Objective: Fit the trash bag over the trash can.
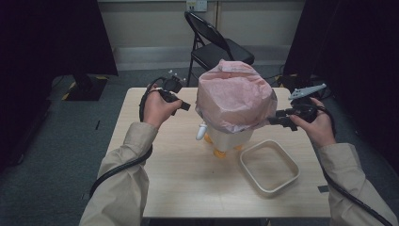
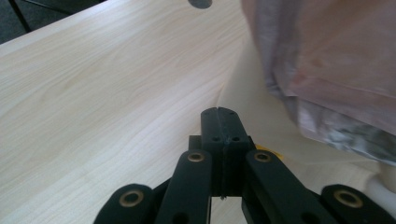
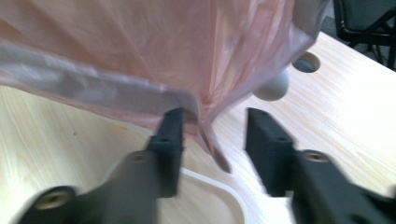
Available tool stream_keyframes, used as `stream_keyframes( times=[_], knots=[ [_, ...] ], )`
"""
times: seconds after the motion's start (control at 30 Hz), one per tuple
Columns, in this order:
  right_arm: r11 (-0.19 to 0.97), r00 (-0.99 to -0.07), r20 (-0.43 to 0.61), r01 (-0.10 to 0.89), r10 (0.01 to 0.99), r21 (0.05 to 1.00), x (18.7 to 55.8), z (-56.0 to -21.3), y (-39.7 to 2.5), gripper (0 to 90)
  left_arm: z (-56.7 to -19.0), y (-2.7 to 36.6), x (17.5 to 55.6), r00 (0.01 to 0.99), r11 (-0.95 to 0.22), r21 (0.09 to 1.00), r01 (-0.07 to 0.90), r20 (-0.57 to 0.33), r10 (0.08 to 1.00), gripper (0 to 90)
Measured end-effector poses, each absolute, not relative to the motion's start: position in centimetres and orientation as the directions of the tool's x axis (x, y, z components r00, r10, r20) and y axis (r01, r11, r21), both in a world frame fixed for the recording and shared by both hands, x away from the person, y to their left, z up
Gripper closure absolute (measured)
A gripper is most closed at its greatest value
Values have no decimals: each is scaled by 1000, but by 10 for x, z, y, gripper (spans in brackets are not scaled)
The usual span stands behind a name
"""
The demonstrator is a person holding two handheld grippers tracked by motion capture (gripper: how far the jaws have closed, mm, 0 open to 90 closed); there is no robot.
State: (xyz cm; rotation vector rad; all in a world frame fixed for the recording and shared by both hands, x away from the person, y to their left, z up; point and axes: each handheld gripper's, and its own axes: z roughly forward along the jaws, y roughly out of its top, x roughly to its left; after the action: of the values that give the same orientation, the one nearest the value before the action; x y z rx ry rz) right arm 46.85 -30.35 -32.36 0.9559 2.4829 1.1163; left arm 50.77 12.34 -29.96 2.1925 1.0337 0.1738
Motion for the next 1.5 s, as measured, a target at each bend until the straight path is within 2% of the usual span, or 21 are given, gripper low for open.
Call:
stream_keyframes(
  times=[0.03,0.1,0.13,0.2,0.23,0.27,0.3,0.4,0.6,0.8,0.87,0.9,0.93,0.97,1.0,1.03,1.07,1.13,1.2,1.33,1.5],
  knots=[
    [492,-741,17,462,671,738,463,-317,-306,411,-296,126,504,682,-444,653,614,-156,715,900],
    [471,-728,21,465,686,749,459,-309,-311,346,-291,128,499,691,-436,674,596,-155,706,900],
    [471,-728,21,465,686,749,459,-309,-311,346,-291,128,499,691,-436,674,596,-155,706,896],
    [440,-703,8,454,711,775,452,-295,-317,318,-287,130,495,707,-430,712,555,-131,695,744],
    [440,-703,8,454,711,775,452,-295,-317,318,-285,129,493,715,-436,727,530,-106,691,744],
    [433,-694,2,451,720,780,450,-290,-318,314,-284,129,492,715,-431,742,513,-92,693,661],
    [417,-688,6,446,725,792,448,-283,-319,315,-281,129,491,721,-417,770,483,-80,688,530],
    [412,-674,-12,438,739,799,449,-278,-317,313,-279,128,491,728,-421,779,465,-65,683,450],
    [392,-621,-25,463,783,795,469,-279,-305,364,-278,122,498,730,-432,782,450,-44,682,463],
    [375,-623,-17,448,782,812,499,-275,-295,439,-280,124,515,731,-425,793,436,-37,681,480],
    [391,-627,-23,456,779,799,510,-274,-290,520,-280,125,519,726,-416,793,445,-48,686,492],
    [392,-634,-20,453,773,801,513,-274,-289,521,-280,125,523,728,-411,794,447,-55,684,515],
    [378,-642,-10,438,767,816,519,-274,-286,595,-280,125,524,729,-410,795,446,-57,682,517],
    [378,-642,-10,438,767,816,519,-274,-286,595,-280,125,524,729,-410,795,446,-57,682,528],
    [384,-664,0,432,747,817,528,-274,-282,681,-281,125,528,733,-407,795,449,-67,677,561],
    [373,-672,7,419,741,828,532,-274,-279,717,-281,125,530,736,-410,797,443,-62,674,559],
    [378,-675,-1,412,738,829,535,-274,-277,821,-281,125,531,740,-412,795,445,-68,670,573],
    [382,-685,4,412,728,827,543,-277,-270,881,-282,123,533,749,-418,791,446,-75,658,645],
    [350,-673,53,448,737,823,552,-287,-265,897,-283,120,534,759,-426,783,454,-90,644,710],
    [364,-650,117,556,751,747,564,-323,-257,900,-285,117,534,758,-442,773,455,-76,648,738],
    [361,-661,135,556,738,749,559,-339,-259,900,-286,119,532,751,-439,771,461,-76,656,750]
  ],
)
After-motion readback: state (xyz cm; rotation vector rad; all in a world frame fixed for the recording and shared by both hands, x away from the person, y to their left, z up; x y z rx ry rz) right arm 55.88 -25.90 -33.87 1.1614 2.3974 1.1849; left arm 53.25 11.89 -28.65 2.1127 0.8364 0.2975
